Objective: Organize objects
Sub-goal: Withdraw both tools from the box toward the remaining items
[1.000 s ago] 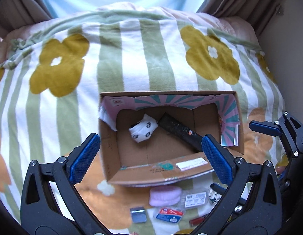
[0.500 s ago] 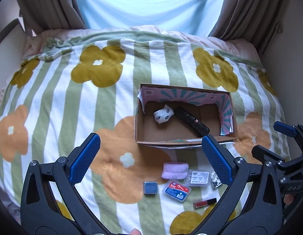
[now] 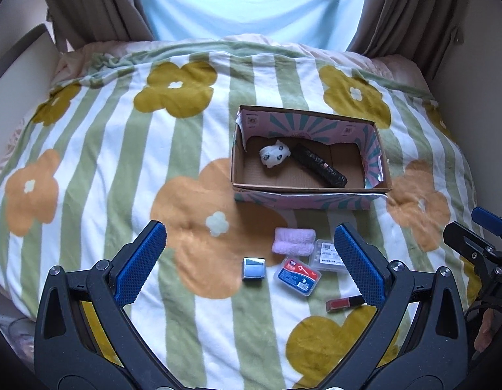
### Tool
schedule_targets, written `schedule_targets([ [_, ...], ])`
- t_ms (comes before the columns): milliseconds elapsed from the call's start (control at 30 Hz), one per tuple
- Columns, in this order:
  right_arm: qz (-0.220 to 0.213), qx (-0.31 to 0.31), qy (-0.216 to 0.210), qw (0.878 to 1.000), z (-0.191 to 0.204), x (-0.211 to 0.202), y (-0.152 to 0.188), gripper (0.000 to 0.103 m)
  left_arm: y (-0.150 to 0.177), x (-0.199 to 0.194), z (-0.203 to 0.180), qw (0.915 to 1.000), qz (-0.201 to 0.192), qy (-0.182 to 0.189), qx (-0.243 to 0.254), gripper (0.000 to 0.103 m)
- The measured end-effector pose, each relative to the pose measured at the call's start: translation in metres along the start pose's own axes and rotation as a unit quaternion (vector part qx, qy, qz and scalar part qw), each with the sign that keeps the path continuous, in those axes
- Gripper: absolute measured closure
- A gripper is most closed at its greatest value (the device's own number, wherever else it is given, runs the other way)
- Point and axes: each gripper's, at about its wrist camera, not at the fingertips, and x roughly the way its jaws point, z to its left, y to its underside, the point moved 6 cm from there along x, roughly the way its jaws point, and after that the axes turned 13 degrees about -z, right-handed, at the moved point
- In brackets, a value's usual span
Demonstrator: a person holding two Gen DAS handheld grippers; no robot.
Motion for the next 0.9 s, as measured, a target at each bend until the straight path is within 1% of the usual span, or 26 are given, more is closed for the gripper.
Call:
schedule_targets([
  [167,-0.001,0.001,0.019,1.000,0.000,-0.008,0.014,0.000,0.009,0.002,0.003,1.0000,0.002,-0.003,0.003,0.000],
  [267,0.001,0.011,0.027,1.000,-0.001,-0.009,0.026,0.000,0.018,0.005,0.005,0.9999,0.005,0.012,-0.005,0.000],
  [367,0.008,0.018,0.038,0.999,-0.002,-0.005,0.041,0.000,0.032,0.013,0.008,0.9999,0.012,0.009,0.000,0.000],
  [600,0.037,0.042,0.060,0.997,-0.003,0.018,0.093,0.000,0.075,0.049,0.014,0.9994,0.030,0.015,0.002,0.002],
  [733,0.055,0.046,0.076,0.995,-0.003,0.035,0.126,0.000,0.099,0.074,0.016,0.9989,0.043,0.020,0.006,0.004],
  [900,0.075,0.049,0.092,0.992,-0.005,0.057,0.164,0.000,0.125,0.106,0.016,0.9984,0.047,0.028,0.014,0.006],
])
